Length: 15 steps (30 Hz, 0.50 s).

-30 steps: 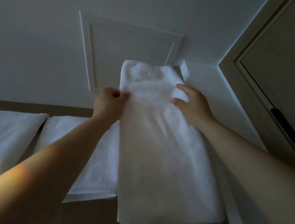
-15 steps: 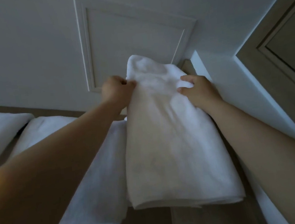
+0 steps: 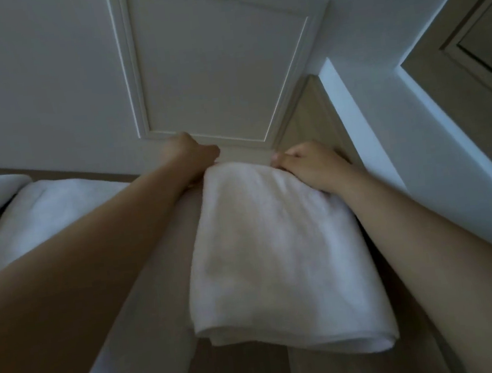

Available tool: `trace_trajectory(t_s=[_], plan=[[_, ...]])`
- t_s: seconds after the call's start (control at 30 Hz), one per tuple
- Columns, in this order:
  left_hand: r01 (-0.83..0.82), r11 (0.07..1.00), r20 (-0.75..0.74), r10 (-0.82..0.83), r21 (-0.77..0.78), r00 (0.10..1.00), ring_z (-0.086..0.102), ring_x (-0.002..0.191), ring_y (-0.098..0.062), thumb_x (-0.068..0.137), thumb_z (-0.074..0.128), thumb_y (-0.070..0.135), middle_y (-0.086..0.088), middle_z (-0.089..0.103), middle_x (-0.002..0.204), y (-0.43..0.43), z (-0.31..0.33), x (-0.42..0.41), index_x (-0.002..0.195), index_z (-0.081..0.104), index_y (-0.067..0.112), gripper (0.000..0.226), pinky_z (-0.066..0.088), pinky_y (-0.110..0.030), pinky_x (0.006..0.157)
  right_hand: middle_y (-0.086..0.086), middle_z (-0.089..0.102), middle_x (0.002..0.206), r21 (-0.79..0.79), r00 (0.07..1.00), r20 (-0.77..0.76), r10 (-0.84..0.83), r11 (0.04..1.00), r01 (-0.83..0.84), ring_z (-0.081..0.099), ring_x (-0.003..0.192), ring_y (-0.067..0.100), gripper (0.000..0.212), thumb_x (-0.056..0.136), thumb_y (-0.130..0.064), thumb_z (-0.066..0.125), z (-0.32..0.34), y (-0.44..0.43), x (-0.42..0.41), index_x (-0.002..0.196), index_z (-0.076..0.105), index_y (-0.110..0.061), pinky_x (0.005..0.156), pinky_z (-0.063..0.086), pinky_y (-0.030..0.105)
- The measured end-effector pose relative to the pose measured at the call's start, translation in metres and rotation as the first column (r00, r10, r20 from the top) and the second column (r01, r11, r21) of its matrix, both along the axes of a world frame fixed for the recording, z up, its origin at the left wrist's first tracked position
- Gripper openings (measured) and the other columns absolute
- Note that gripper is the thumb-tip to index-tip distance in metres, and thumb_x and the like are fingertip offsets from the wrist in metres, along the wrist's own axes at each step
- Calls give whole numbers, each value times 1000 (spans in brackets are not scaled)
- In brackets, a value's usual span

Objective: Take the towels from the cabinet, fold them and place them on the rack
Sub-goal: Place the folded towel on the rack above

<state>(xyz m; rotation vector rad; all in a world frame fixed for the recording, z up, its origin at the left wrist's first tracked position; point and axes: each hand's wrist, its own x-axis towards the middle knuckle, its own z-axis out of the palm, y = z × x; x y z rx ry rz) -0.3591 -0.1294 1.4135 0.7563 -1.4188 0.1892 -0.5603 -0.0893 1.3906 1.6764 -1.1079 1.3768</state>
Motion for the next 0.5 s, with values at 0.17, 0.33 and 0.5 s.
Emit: trace_trajectory(t_s=[0.17,0.33,0.5], plan=[[-45,993,23,47,-110,999,55,61,-25,84,65,35,-7,57,51,19,-27,13,61,62,3,40,41,-27,55,13,62,71,-51,1000,1,16,999,-16,50,60,10,40,96,-40,56,-28,6,-5,81,67,-5,59,39,26],[-60,974,100,83,-220,992,63,80,-30,83,69,33,-19,68,81,43,-67,17,83,74,-1,35,51,-35,74,-2,72,99,-110,997,32,77,991,-73,66,96,17,18,94,-35,60,-58,24,-5,96,73,-22,88,52,36],[-80,979,150,109,-190,983,68,69,-26,87,63,36,-17,70,68,56,-98,25,77,71,-3,41,52,-31,61,3,63,127,-73,991,88,-100,992,106,56,118,24,31,97,-31,56,-88,48,-6,125,61,-20,97,44,33]])
